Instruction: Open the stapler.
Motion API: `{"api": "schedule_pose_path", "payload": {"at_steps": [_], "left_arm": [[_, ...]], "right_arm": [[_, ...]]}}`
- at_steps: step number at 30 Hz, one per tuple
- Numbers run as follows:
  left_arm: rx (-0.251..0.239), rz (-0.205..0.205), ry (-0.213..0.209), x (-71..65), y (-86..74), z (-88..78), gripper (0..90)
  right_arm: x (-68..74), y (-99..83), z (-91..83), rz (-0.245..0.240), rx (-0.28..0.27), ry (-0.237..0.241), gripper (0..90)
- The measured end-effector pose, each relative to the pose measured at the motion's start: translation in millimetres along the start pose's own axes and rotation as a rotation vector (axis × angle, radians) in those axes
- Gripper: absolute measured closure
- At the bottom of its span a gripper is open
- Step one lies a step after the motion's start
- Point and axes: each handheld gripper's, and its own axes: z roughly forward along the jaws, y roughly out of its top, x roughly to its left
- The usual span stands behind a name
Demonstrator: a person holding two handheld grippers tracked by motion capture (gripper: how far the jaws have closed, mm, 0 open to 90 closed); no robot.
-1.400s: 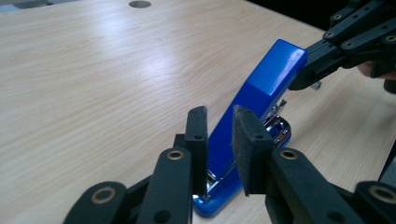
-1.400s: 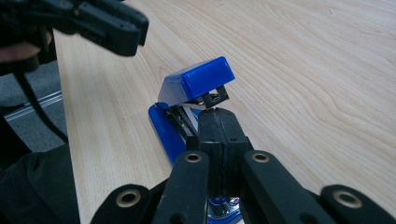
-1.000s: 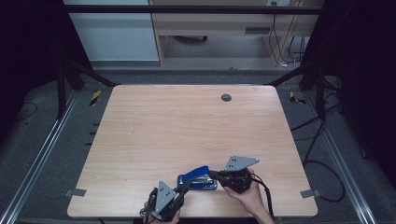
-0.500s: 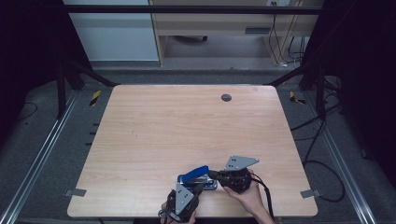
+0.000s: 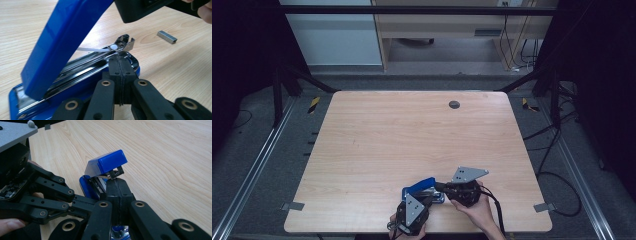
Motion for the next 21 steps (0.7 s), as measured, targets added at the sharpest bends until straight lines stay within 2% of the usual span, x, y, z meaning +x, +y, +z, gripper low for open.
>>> {"api": "schedule_pose_path", "payload": {"at_steps": [11, 16, 21], "left_arm": [[0.001, -0.001, 0.002, -0.9, -0.1, 0.0, 90.0], [-0.004, 0.006, 0.030, -2.2, -0.2, 1.1, 90.0], [-0.007, 0.014, 0.031, -1.4, -0.2, 2.0, 90.0]], "right_arm": [[0.4, 2.2, 1.2, 0.001, -0.017, 0.009, 90.0], [1.0, 3.6, 1.5, -0.001, -0.019, 0.011, 90.0], [1.0, 4.9, 2.1, 0.000, -0.023, 0.017, 90.0]]}}
